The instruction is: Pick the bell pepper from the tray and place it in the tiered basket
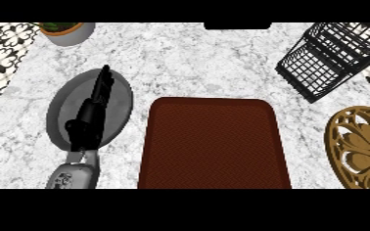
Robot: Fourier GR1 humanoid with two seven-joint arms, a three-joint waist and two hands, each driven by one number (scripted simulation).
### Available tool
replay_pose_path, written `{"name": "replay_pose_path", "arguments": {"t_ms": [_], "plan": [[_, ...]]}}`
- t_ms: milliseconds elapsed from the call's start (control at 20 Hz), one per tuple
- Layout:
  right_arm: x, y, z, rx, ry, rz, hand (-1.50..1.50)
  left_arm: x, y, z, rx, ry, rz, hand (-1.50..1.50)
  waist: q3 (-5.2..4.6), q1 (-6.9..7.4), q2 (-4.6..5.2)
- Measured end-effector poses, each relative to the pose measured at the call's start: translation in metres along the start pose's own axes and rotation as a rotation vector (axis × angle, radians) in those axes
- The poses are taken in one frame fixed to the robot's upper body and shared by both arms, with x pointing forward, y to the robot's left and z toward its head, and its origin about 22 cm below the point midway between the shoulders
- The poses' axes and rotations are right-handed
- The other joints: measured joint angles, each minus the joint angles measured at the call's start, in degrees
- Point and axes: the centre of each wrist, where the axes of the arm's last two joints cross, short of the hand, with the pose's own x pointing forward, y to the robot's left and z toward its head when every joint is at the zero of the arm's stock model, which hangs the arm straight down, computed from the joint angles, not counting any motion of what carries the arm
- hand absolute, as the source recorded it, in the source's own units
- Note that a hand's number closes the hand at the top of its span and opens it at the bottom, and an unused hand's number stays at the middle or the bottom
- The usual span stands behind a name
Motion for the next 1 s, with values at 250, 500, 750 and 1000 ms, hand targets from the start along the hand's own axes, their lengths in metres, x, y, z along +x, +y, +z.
{"name": "replay_pose_path", "arguments": {"t_ms": [250, 500, 750, 1000], "plan": [[0.000, -0.023, -0.009, 0.002, 0.014, -0.178, 1.50, 0.002, 0.000, -0.002, -0.015, -0.008, 0.000, 0.00, -0.01, 0.96, 0.17], [0.005, -0.031, -0.036, -0.012, 0.032, -0.217, 1.50, 0.014, -0.005, -0.007, -0.027, -0.013, 0.004, 0.00, 0.01, 1.67, 0.33], [0.003, -0.026, -0.062, -0.042, 0.063, -0.190, 1.50, 0.007, -0.006, -0.001, -0.027, -0.009, 0.009, 0.00, 0.02, 1.91, 0.40], [0.000, -0.017, -0.091, -0.059, 0.090, -0.144, 1.50, 0.012, -0.009, 0.004, -0.037, -0.011, 0.006, 0.00, 0.05, 2.30, 0.49]]}}
